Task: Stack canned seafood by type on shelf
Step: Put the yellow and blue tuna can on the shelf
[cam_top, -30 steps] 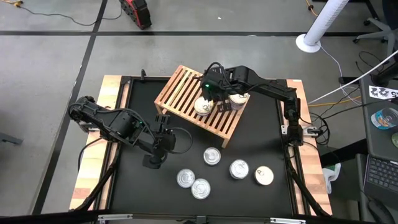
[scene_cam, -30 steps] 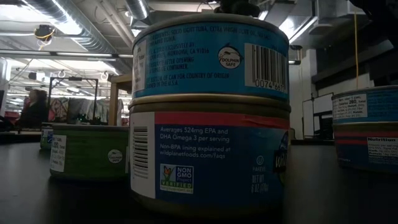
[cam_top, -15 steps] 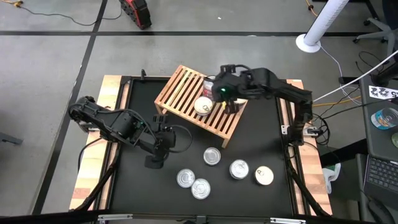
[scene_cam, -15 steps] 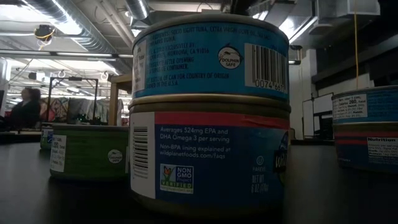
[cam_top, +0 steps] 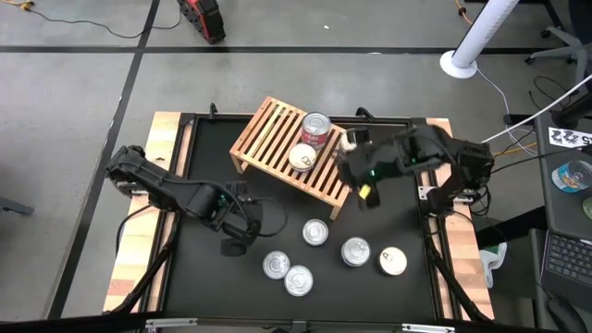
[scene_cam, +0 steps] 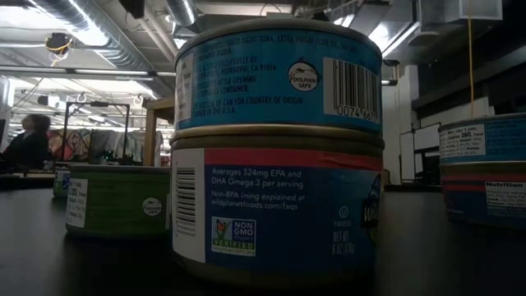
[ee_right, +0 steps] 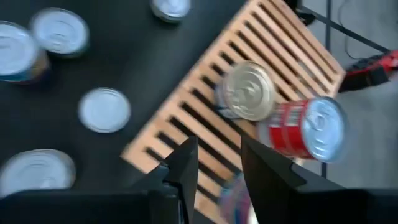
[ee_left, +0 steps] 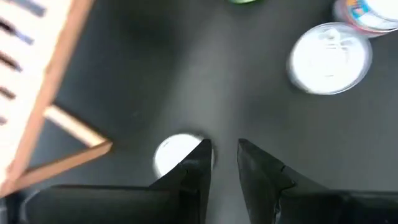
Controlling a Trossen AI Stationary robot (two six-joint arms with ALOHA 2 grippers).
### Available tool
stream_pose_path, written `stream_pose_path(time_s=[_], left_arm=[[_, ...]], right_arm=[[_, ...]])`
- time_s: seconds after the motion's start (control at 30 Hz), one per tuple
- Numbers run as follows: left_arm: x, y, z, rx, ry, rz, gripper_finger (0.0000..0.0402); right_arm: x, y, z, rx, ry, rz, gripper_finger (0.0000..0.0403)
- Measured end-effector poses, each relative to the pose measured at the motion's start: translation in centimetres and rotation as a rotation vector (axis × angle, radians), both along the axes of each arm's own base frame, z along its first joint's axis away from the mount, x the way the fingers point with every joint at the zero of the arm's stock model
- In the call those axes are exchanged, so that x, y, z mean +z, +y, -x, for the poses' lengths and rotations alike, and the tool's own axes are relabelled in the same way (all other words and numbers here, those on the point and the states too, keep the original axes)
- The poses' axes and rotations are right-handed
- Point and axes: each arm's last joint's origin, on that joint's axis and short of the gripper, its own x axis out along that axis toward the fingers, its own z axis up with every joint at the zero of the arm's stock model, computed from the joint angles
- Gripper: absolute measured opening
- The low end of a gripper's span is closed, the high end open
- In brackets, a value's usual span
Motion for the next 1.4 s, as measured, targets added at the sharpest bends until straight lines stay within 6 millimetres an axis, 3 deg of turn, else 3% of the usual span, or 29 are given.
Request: stream_pose_path(time_s=[0.2, 0.4, 0.57, 0.8, 1.1, 1.4], left_arm=[[-2.9, -1.5, -1.7, -0.075, -0.12, 0.114, 0.0073], [-4.3, -2.6, -3.0, -0.123, -0.268, 0.168, 0.0073], [-4.8, -3.6, -3.4, -0.221, -0.363, 0.177, 0.0072], [-5.3, -5.6, -3.5, -0.496, -0.47, 0.098, 0.0072], [-7.2, -6.7, -2.6, -0.698, -0.464, 0.006, 0.0072], [-9.8, -6.3, -2.0, -0.697, -0.425, 0.001, 0.0072]], right_arm=[[-1.2, 3.5, 0.3, 0.045, 0.037, -0.036, 0.0122], [-4.0, 6.5, 0.3, 0.012, 0.112, -0.046, 0.0122], [-7.2, 9.1, -0.2, -0.015, 0.143, -0.081, 0.0122], [-13.0, 12.4, -1.1, 0.077, 0.185, -0.155, 0.0122], [-18.5, 13.8, -2.0, 0.144, 0.169, -0.268, 0.0122], [-18.6, 14.5, -3.1, 0.171, 0.023, -0.341, 0.0123]])
